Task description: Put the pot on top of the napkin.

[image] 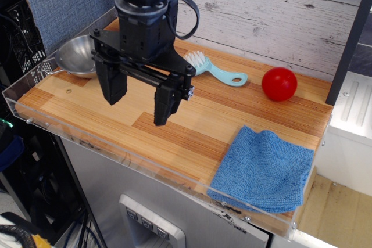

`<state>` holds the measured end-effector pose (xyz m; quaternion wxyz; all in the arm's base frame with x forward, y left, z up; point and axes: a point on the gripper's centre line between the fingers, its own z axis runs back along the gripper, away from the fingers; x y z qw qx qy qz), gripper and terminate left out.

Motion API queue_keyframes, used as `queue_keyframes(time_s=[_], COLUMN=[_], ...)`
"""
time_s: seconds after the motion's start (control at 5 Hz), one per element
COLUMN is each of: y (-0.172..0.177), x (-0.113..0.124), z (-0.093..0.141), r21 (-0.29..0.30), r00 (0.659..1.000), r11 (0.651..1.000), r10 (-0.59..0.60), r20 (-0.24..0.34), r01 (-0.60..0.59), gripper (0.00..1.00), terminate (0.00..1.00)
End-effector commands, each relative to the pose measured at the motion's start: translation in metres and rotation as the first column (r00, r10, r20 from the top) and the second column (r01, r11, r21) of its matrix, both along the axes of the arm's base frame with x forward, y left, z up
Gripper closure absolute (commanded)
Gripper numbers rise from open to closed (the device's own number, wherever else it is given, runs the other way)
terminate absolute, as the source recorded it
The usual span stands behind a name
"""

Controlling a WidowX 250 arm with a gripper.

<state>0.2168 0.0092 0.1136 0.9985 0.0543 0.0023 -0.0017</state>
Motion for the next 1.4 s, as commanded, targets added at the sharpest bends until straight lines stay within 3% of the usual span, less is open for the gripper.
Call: queue_keyframes(time_s=[0.0, 0.6, 1.0, 1.2], y=[0.000, 0.081, 0.112, 0.119], x=[0.000, 0.054, 0.089, 0.101], z=[0.000, -0.033, -0.037, -0.021], r21=[0.000, 0.112, 0.102, 0.084], r00=[1.000, 0.998, 0.992, 0.990], r11=[1.000, 0.992, 0.987, 0.987], r10=[0.000, 0.053, 0.124, 0.136], r20=[0.000, -0.015, 0.006, 0.050], r01=[0.000, -0.051, -0.124, -0.139], gripper=[0.00, 0.00, 0.00, 0.00], terminate=[0.00, 0.00, 0.00, 0.00])
